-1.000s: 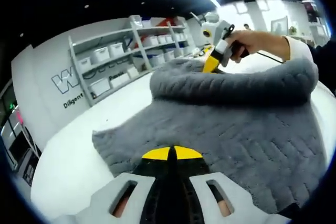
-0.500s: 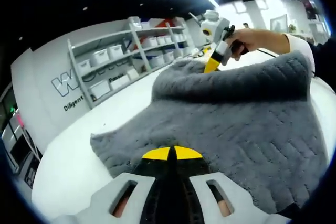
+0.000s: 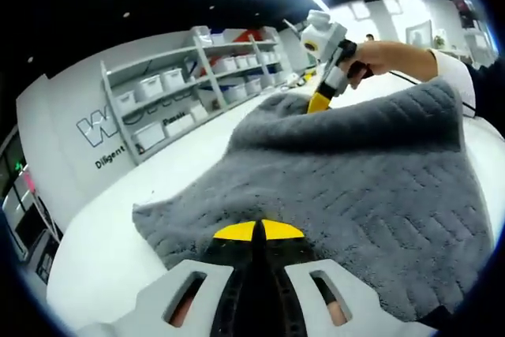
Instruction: Open the folded towel by lifting each exposed corner and separating the folded layers until the towel lies flat within the target outline without major curled edges
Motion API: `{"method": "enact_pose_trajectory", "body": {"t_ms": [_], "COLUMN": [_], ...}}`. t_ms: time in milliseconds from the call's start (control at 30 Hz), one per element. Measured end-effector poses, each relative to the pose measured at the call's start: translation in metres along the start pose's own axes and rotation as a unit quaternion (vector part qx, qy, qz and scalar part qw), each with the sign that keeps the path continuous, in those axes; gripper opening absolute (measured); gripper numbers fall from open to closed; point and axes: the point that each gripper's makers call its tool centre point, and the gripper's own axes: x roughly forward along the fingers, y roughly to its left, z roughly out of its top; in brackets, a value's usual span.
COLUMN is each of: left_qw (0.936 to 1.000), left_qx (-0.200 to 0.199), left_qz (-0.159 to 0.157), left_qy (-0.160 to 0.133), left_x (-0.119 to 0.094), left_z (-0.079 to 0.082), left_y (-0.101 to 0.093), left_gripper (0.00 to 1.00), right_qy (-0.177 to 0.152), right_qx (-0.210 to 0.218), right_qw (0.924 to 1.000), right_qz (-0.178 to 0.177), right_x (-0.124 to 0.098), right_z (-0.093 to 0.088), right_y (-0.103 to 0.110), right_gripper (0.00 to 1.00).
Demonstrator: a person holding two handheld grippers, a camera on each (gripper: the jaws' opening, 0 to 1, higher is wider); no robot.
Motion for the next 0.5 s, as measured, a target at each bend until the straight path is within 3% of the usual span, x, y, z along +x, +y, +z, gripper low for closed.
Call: {"method": "enact_pose_trajectory", "body": {"t_ms": [500], "left_qw": [1.0000], "left_qx": [-0.003], "left_qz": [0.003], "left_qy": [0.000], "left_x": [0.007], "left_z": [0.004], "left_y": [-0.003], "left_gripper": [0.01], "right_qy": [0.009], "right_qx": [-0.048], "right_qw": [0.9969], "right_qz": [-0.062], "right_x": [-0.008], "right_z": [-0.005], "right_y": [-0.027], "right_gripper": [0.00]}}
